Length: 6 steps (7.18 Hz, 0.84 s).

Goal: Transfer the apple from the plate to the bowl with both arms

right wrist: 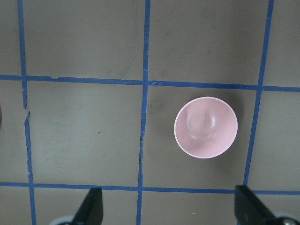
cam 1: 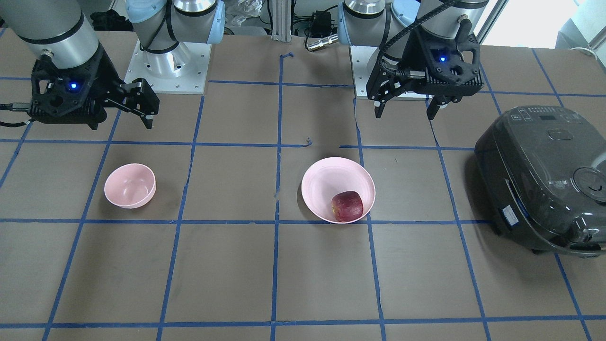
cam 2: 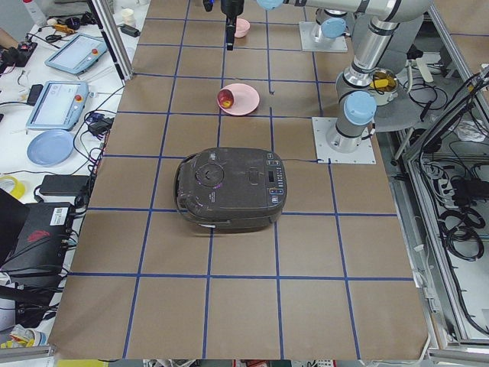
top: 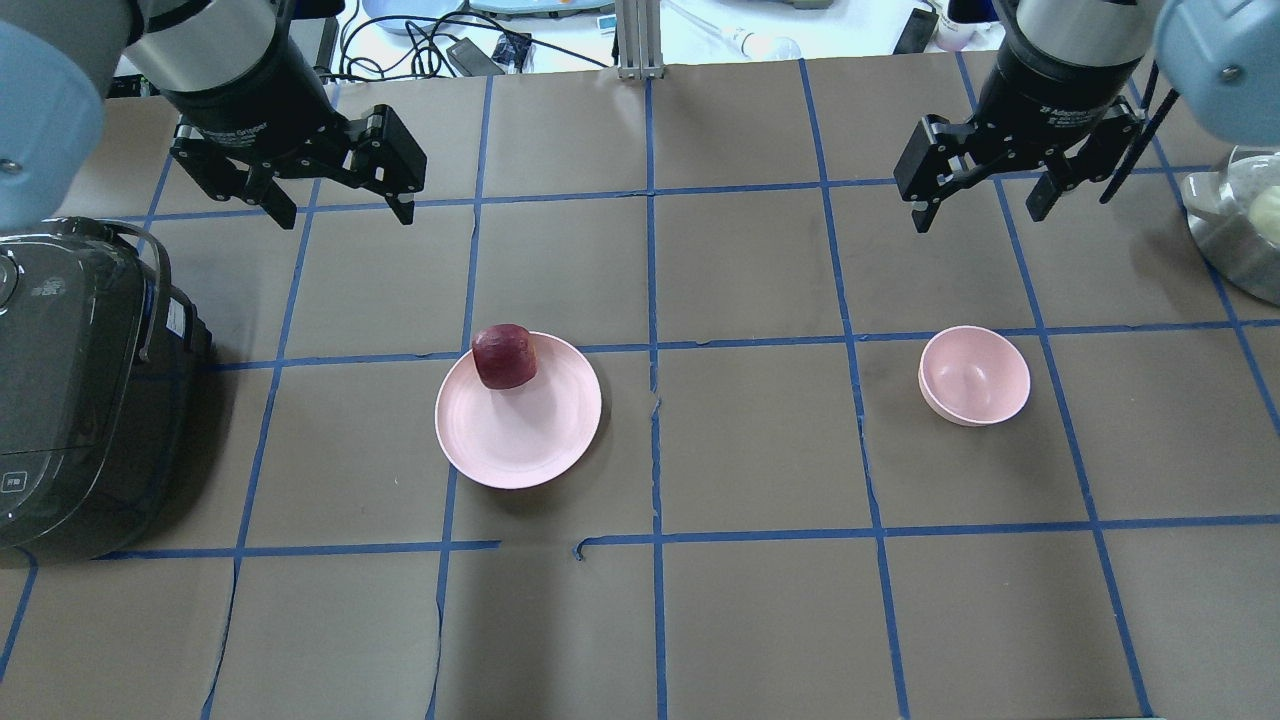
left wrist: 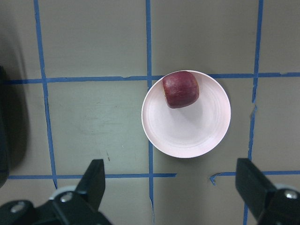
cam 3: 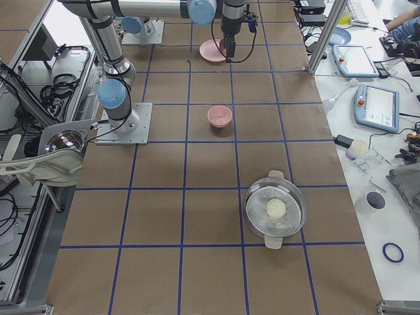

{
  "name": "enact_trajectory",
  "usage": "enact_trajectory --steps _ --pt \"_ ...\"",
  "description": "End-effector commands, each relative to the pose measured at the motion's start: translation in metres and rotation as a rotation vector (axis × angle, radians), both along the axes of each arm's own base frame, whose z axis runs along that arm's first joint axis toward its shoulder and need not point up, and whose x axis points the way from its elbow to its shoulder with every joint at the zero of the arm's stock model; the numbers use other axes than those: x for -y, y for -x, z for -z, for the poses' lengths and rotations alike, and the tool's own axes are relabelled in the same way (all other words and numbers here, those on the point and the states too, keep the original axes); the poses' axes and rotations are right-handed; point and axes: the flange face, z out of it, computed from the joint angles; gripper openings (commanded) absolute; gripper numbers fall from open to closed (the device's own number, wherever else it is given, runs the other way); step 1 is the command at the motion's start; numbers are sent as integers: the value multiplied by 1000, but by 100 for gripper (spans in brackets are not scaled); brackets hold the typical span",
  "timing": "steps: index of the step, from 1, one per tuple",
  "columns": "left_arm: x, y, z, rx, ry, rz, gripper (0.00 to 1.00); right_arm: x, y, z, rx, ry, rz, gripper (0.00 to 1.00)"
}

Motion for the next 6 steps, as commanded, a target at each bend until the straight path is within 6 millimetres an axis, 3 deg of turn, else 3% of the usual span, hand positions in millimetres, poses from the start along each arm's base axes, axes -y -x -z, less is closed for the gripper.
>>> enact_trajectory --steps 1,3,5,6 --pt "1 -3 0 2 -1 4 100 4 4 1 -4 12 9 100" --pt "3 0 4 -40 -10 -10 100 9 33 6 1 -11 49 100" --pt "5 1 7 -46 -17 -28 100 9 35 6 2 -15 52 100" --pt "4 5 6 -43 -17 -128 100 9 35 6 2 -15 52 100"
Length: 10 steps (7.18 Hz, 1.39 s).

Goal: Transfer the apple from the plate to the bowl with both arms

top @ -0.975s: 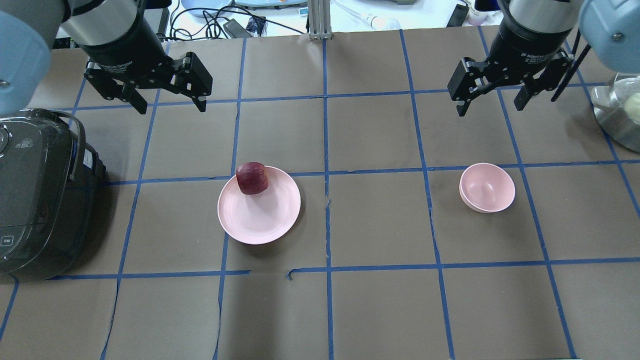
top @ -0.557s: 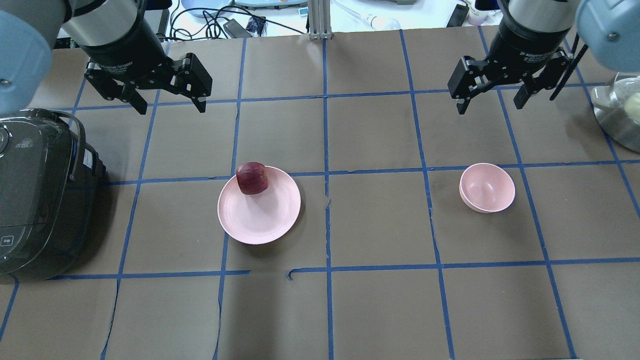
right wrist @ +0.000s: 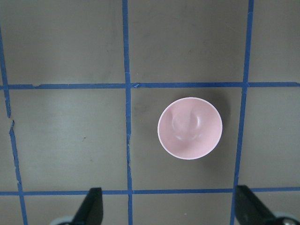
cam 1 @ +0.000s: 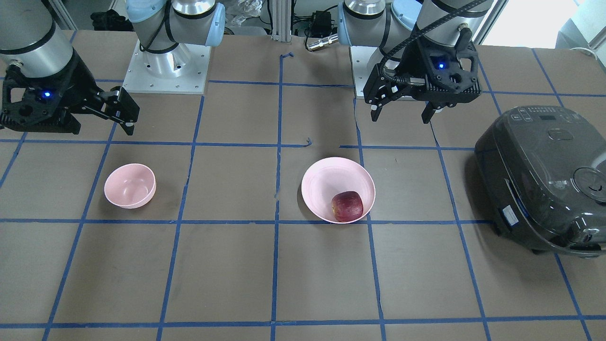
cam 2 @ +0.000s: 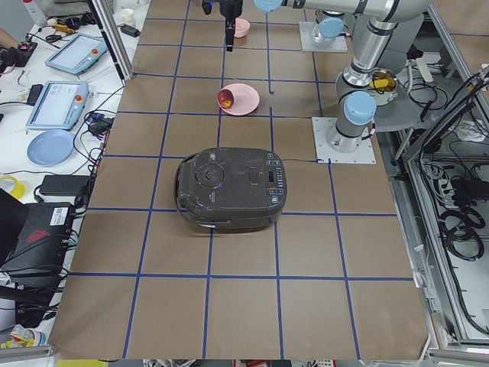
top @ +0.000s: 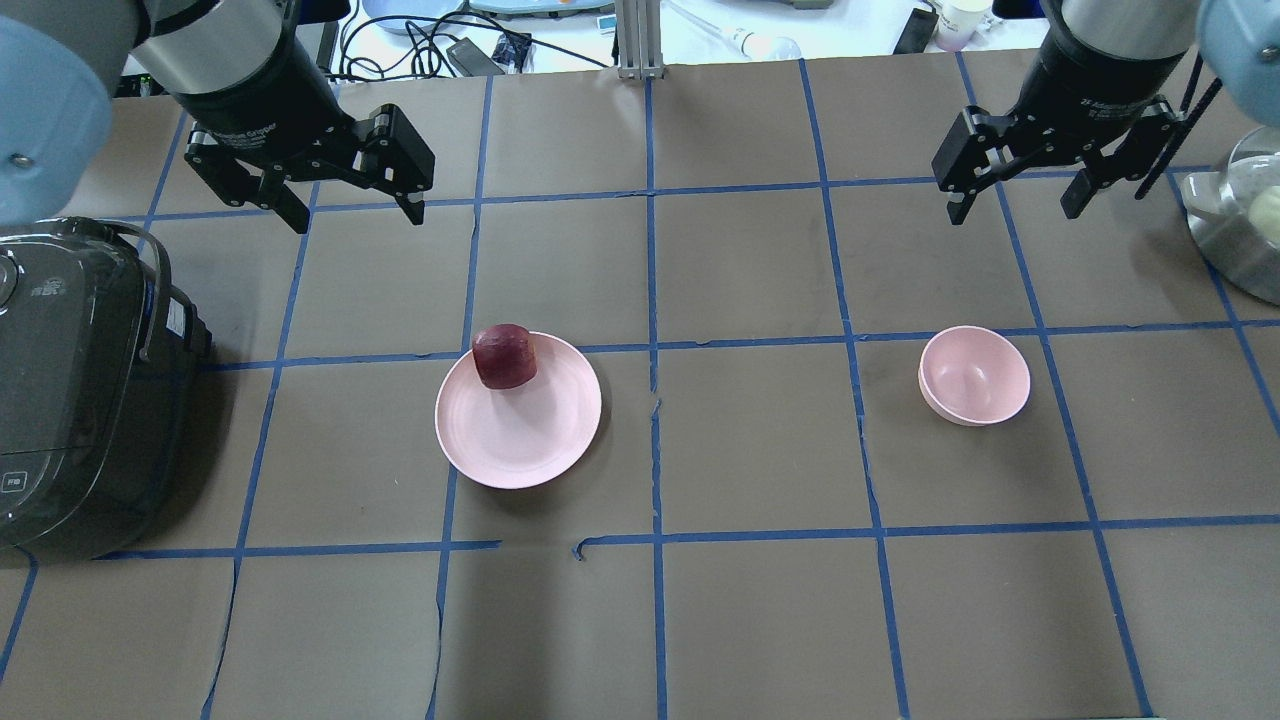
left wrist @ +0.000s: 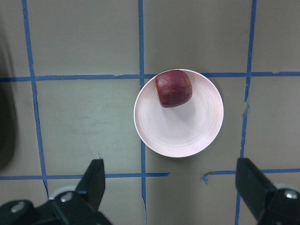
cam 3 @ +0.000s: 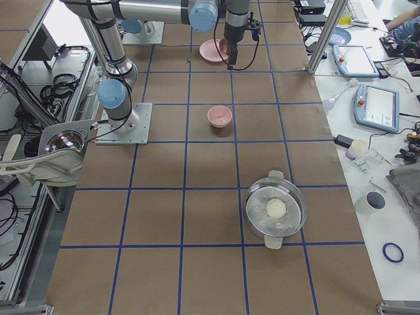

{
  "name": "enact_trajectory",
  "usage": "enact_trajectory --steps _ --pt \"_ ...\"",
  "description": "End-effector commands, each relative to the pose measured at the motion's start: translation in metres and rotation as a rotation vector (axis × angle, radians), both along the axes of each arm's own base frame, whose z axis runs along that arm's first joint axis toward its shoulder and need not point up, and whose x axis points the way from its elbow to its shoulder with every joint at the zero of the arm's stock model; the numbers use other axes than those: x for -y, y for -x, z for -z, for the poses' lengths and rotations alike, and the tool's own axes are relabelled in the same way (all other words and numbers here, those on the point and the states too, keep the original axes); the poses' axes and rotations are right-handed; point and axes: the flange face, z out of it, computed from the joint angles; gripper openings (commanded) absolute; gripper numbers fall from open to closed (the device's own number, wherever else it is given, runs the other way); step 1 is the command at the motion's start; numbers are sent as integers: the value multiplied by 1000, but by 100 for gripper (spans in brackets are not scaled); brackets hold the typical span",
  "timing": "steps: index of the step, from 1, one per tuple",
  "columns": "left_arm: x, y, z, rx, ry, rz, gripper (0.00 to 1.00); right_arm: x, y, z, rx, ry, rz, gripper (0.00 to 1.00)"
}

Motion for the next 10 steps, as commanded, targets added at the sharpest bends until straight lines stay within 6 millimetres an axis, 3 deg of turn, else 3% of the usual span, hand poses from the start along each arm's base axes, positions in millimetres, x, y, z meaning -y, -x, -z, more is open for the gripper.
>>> enact_trajectory --steps 1,3,5,6,7,8,9,10 --pt "2 3 0 -5 3 -83 100 -1 1 4 2 -8 2 100" --pt "10 8 16 0 -26 -16 100 -3 0 13 4 -23 3 100" --pt "29 29 67 -1 -49 32 100 -3 -1 13 7 -17 -1 100" --pt "40 30 115 -3 -82 39 97 -3 0 14 6 -20 -1 100" --pt "42 32 143 -7 -55 43 97 -2 1 14 6 -19 -35 100" --pt "40 32 137 -7 -37 43 97 0 6 15 11 -15 -79 100" --pt "37 34 121 -9 -9 43 100 7 23 24 18 -33 -102 100" --pt "35 35 100 -7 -1 46 100 19 57 38 30 -44 -101 100"
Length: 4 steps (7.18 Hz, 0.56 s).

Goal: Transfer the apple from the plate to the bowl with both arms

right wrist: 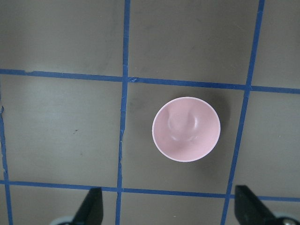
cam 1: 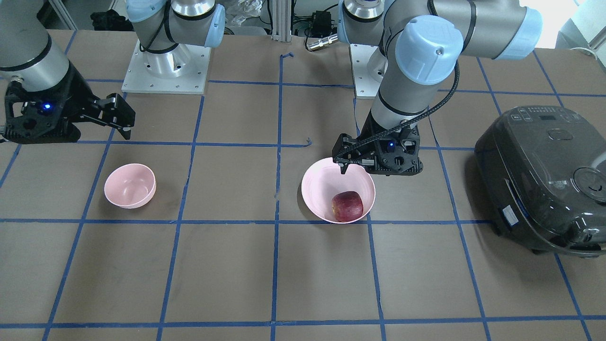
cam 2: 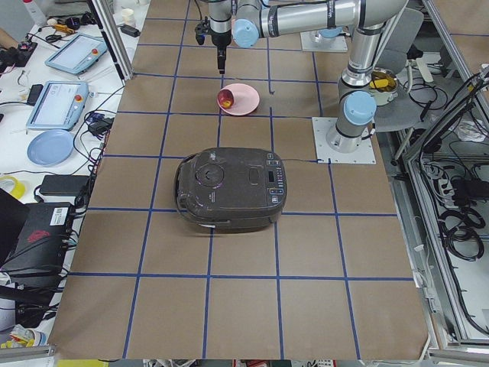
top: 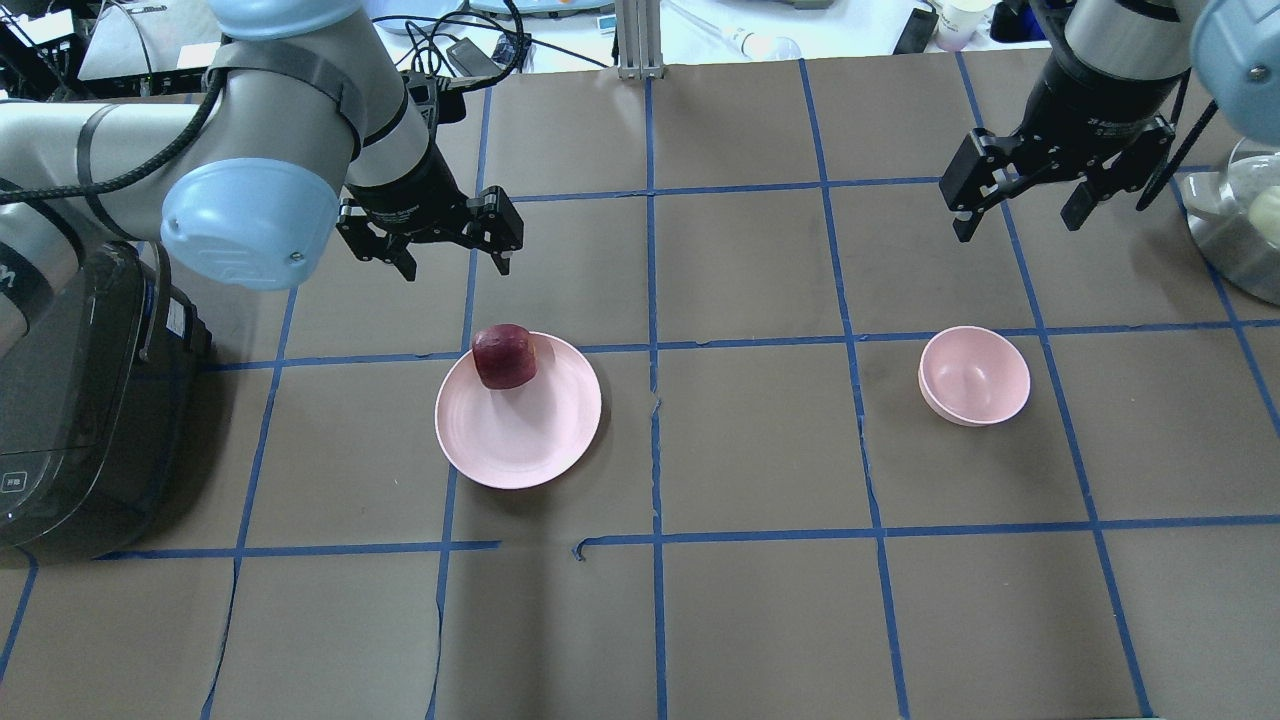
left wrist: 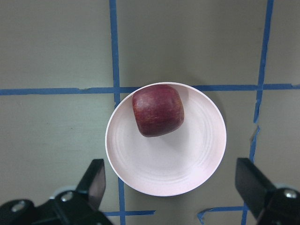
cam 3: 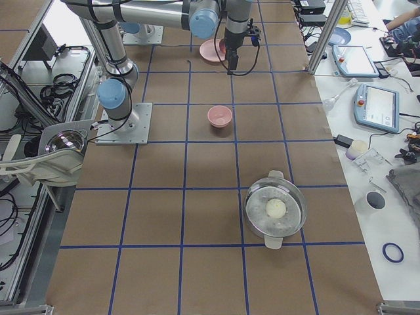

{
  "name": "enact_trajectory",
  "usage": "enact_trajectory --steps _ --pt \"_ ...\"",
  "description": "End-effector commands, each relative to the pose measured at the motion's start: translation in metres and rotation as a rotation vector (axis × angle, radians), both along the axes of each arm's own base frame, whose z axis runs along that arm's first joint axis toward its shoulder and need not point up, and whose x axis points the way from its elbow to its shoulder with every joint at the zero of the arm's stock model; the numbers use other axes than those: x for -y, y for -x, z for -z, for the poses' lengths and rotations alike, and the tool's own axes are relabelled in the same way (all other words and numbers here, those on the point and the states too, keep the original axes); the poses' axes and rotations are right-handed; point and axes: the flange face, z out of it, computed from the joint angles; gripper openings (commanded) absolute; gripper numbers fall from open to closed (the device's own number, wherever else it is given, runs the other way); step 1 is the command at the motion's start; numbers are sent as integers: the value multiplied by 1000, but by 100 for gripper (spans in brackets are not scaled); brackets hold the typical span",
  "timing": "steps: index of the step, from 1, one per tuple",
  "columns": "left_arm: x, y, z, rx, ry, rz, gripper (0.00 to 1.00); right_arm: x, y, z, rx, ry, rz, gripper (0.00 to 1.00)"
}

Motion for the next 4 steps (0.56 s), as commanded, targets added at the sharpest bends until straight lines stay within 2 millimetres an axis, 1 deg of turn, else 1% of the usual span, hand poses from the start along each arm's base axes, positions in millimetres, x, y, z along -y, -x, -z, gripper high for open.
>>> enact_trajectory --steps 1,2,3,4 --pt "-10 3 -58 5 -13 4 100 24 66 44 19 -9 -39 100" --pt "-13 2 -72 10 -32 4 100 23 84 71 15 13 -49 100" --pt "-8 2 -49 16 -73 0 99 18 87 107 7 39 -49 100" --pt "1 5 -23 4 -59 -3 98 12 93 138 -4 66 -52 100"
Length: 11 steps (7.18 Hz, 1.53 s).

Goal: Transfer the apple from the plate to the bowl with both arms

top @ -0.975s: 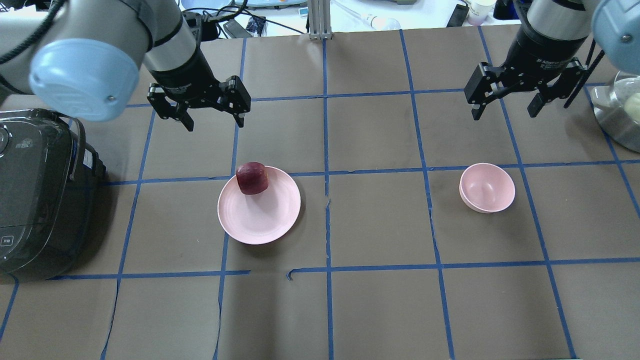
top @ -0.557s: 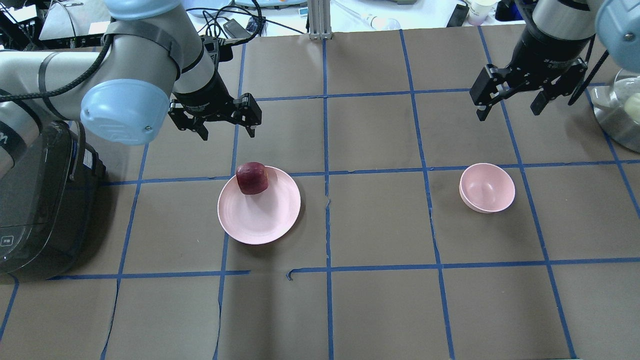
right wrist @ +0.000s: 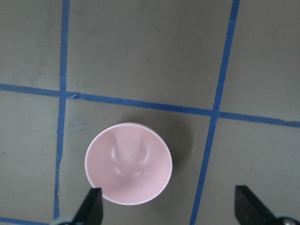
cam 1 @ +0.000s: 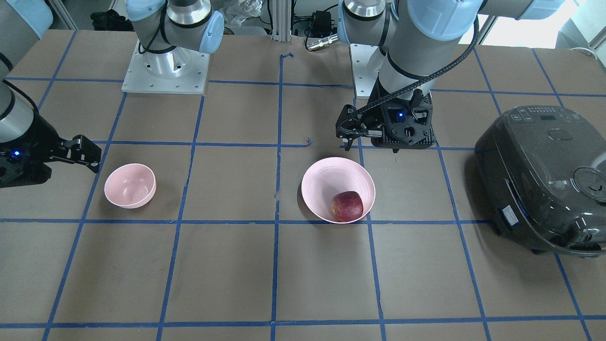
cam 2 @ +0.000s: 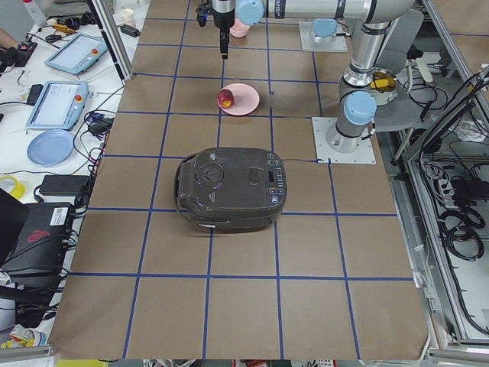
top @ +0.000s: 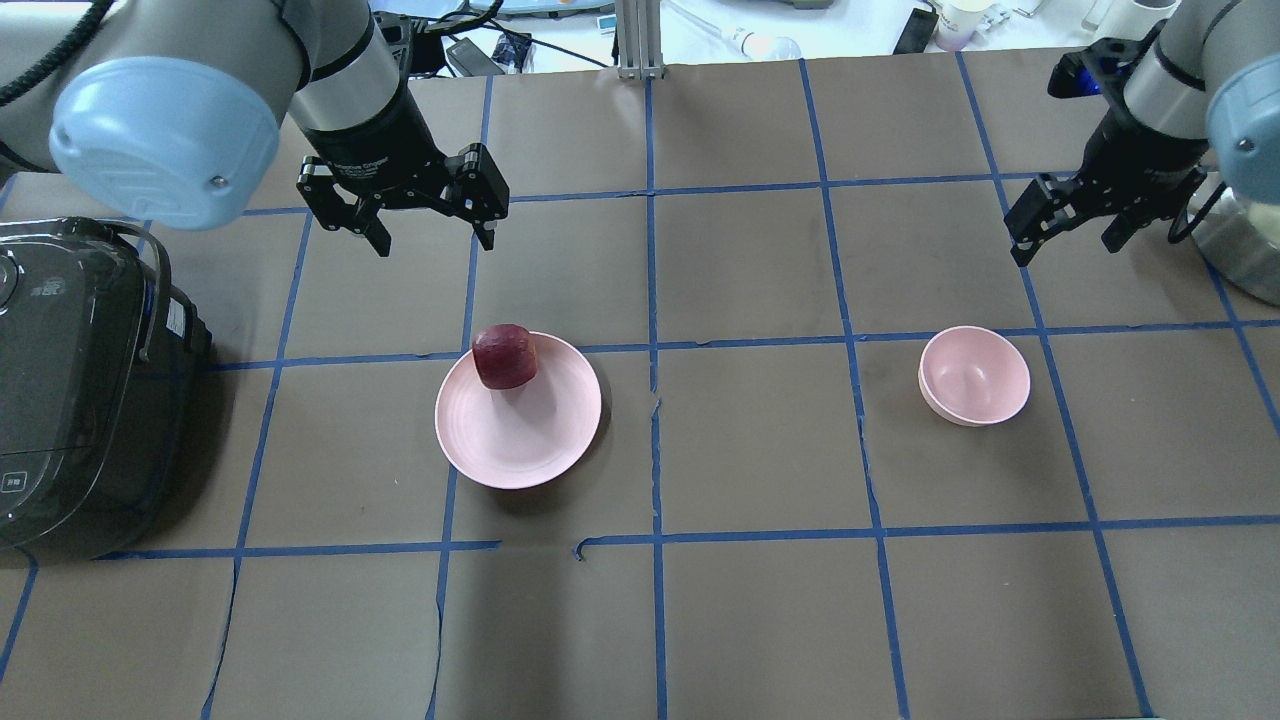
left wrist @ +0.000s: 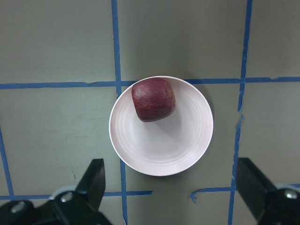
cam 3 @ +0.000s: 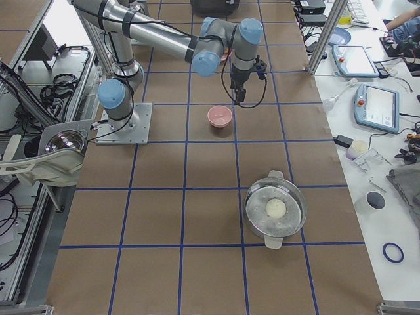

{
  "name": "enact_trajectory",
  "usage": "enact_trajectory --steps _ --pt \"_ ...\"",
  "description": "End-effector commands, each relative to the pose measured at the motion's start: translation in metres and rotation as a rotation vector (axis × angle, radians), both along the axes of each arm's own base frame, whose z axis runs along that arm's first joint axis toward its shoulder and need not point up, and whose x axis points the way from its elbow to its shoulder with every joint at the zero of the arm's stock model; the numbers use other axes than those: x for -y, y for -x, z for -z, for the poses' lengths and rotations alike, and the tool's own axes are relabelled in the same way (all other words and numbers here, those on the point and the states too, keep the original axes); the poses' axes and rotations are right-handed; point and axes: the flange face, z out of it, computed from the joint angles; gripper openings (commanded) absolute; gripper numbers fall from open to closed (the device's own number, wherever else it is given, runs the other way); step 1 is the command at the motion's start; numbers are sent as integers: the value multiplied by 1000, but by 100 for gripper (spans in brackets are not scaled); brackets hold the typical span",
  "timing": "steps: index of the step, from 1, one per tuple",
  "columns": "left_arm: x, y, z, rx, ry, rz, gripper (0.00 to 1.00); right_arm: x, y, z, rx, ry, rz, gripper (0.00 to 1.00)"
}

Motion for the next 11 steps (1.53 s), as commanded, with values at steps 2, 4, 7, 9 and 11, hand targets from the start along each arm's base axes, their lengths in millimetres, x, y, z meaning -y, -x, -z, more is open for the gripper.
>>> enact_trajectory --steps 2,4,7,9,11 --pt "19 5 101 -13 51 -10 98 -13 9 87 -5 15 3 100" --pt "-4 1 158 2 -24 -8 96 -18 7 123 10 -29 1 100" --pt "14 5 186 -8 16 -149 96 -20 7 160 26 -77 4 89" --pt "18 5 215 -6 6 -175 94 -20 7 161 25 -84 10 14" --pt "21 6 223 -7 11 -175 93 -19 7 153 23 -72 9 0"
